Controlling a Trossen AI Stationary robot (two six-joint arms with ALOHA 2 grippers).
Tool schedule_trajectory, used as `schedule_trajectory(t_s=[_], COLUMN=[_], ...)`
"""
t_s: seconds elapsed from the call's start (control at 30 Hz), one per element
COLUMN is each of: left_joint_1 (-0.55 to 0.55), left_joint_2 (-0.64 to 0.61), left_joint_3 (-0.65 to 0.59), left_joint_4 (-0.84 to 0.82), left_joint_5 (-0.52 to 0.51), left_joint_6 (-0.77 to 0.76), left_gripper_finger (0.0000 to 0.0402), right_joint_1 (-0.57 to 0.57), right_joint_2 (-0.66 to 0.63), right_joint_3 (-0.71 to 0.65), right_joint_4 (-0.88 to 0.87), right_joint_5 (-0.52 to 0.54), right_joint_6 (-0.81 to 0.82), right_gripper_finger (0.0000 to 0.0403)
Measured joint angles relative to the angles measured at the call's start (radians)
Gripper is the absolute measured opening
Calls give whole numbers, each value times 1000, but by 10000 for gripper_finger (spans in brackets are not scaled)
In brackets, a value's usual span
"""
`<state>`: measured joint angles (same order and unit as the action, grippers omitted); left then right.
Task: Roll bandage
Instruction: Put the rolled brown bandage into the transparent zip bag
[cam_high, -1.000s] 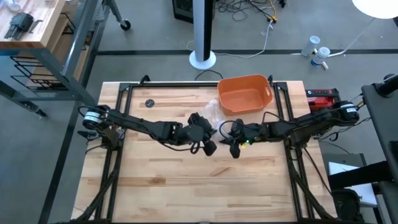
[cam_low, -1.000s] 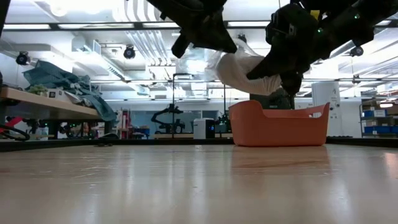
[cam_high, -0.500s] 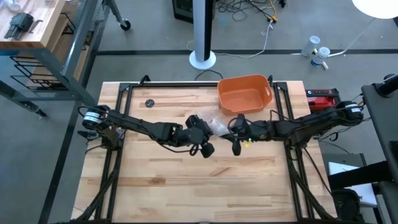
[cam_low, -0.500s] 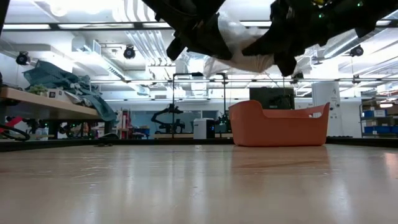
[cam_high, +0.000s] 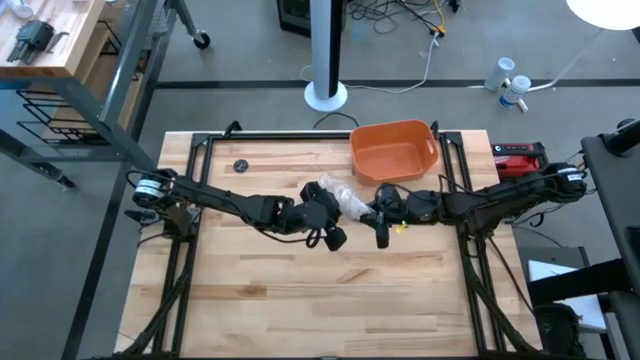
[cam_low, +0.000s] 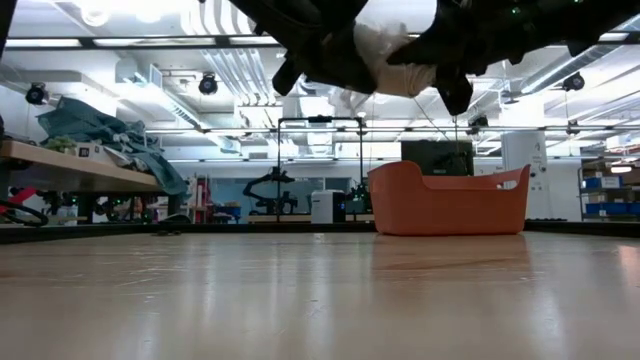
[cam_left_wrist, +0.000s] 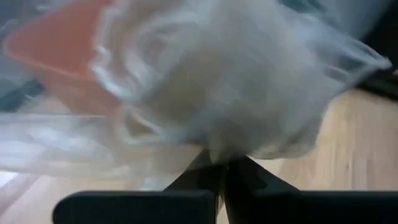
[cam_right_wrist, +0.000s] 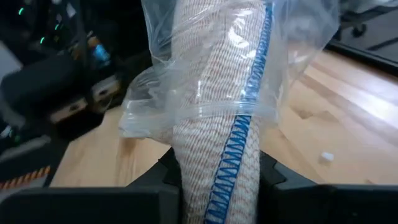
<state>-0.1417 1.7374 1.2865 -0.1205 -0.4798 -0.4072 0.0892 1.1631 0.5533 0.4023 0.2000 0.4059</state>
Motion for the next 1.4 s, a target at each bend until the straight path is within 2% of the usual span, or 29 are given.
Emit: schedule_trajectory(t_s=[0.23, 0.33, 0.47, 0.67, 0.83, 0.93, 1.13, 1.27, 1.4], left_joint_1=[5, 6, 5, 11, 40, 47, 53, 53, 56], left_joint_2=[2, 1, -1, -2, -5, -4, -5, -4, -4], left_joint_3=[-4, -2, 0, 0, 0, 0, 2, 1, 1], left_joint_4=[99, 130, 161, 255, 361, 431, 560, 648, 670], left_joint_5=[43, 52, 49, 49, 52, 45, -15, -7, 0], left_joint_6=[-4, -50, -97, -115, -175, -155, -131, -125, -125], left_gripper_finger=[0, 0, 0, 0, 0, 0, 0, 0, 0], right_joint_1=[-43, -50, -50, -59, -65, -64, -64, -63, -63], right_joint_2=[7, 18, 18, 17, 17, 17, 15, -5, -44], right_joint_3=[105, 149, 205, 329, 490, 560, 646, 647, 612], right_joint_4=[-194, -259, -306, -483, -706, -796, -808, -776, -724], right_joint_5=[18, 16, 19, 25, 102, 144, 177, 193, 157], right_joint_6=[95, 96, 80, 30, -31, -63, -183, -218, -239], right_gripper_finger=[81, 90, 163, 276, 328, 338, 336, 332, 334])
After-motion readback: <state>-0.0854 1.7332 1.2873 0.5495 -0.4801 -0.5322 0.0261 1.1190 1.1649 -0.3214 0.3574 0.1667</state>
